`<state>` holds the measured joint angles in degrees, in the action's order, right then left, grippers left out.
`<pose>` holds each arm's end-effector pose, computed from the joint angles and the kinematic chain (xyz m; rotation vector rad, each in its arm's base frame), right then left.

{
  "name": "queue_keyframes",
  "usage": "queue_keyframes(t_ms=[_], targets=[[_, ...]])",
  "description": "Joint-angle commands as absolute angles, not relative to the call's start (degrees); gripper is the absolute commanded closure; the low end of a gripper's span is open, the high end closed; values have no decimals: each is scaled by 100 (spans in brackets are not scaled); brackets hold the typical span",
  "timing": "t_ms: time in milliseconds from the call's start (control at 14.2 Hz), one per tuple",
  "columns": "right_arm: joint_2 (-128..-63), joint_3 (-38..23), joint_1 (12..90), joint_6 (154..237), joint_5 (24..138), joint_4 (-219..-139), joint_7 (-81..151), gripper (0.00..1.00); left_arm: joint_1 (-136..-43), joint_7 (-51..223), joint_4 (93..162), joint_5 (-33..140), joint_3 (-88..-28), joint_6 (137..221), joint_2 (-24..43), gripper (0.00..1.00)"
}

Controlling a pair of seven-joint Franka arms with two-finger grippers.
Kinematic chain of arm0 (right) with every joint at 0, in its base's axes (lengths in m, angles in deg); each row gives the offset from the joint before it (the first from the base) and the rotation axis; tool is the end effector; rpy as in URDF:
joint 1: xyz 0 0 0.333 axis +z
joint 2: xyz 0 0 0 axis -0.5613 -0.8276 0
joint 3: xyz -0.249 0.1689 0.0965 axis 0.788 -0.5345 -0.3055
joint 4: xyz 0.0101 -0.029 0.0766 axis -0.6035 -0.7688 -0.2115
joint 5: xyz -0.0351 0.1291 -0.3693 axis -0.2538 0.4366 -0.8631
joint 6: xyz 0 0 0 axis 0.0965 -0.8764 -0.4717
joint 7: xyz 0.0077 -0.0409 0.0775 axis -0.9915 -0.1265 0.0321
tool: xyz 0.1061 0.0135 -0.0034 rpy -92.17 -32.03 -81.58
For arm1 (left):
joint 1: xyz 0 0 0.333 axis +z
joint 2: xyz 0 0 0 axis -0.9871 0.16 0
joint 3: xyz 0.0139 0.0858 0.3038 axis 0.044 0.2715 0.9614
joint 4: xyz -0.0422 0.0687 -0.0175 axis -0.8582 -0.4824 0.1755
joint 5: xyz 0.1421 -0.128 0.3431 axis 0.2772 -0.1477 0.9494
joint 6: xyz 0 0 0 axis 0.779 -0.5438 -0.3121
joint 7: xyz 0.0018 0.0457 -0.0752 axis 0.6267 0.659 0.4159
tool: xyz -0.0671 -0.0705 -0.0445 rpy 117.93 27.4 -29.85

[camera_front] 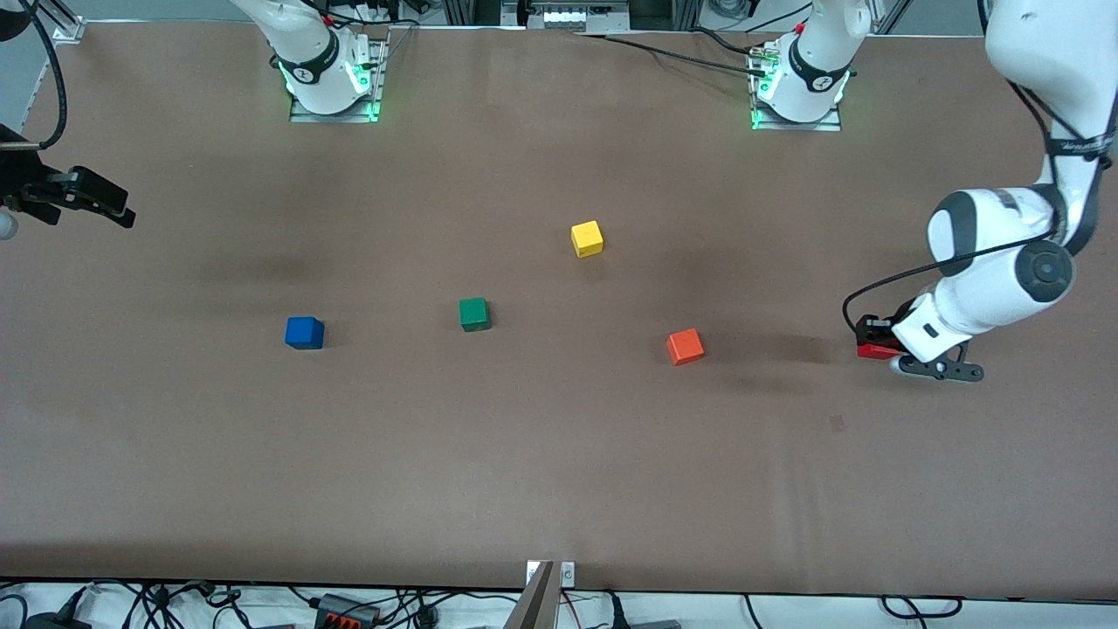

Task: Pass red block to right arm, stack on blue
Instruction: 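Close the left gripper on the red cube, then lift the red cube with the left gripper while the right gripper approaches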

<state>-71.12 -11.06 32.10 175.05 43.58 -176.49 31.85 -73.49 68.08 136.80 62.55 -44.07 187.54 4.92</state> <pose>0.5523 -0.0384 0.5904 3.1291 -0.0464 -0.0120 0.6161 0.0333 0.3030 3.0945 -0.2295 -0.1076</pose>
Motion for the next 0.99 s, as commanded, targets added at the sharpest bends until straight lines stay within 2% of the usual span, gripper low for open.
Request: queue_keyframes(t_ms=[0,212,353,635,847,917], targets=[[-7080,-1116,3177,17407,4345,-17603,3225,0,-7315,6455,12948,6325,-4579,17636,495,87],[-7080,-1125,3186,17407,4362,-17603,3208,0,-7324,6332,12061,6308,-4991,16143,539,91],[-7098,-1125,3186,17407,4389,-17603,3208,0,-7350,6306,11743,6272,-5334,15647,548,91],[-7186,-1151,3212,17398,5047,-17630,3234,0,-7333,5974,11417,6011,-6168,15690,539,92],[-7431,-1178,3405,17398,5599,-17630,3208,0,-7271,5055,11416,5492,-6793,16032,504,91],[-7554,-1178,3476,17398,5854,-17630,3182,0,-7262,4492,11425,5064,-6830,16198,513,91]])
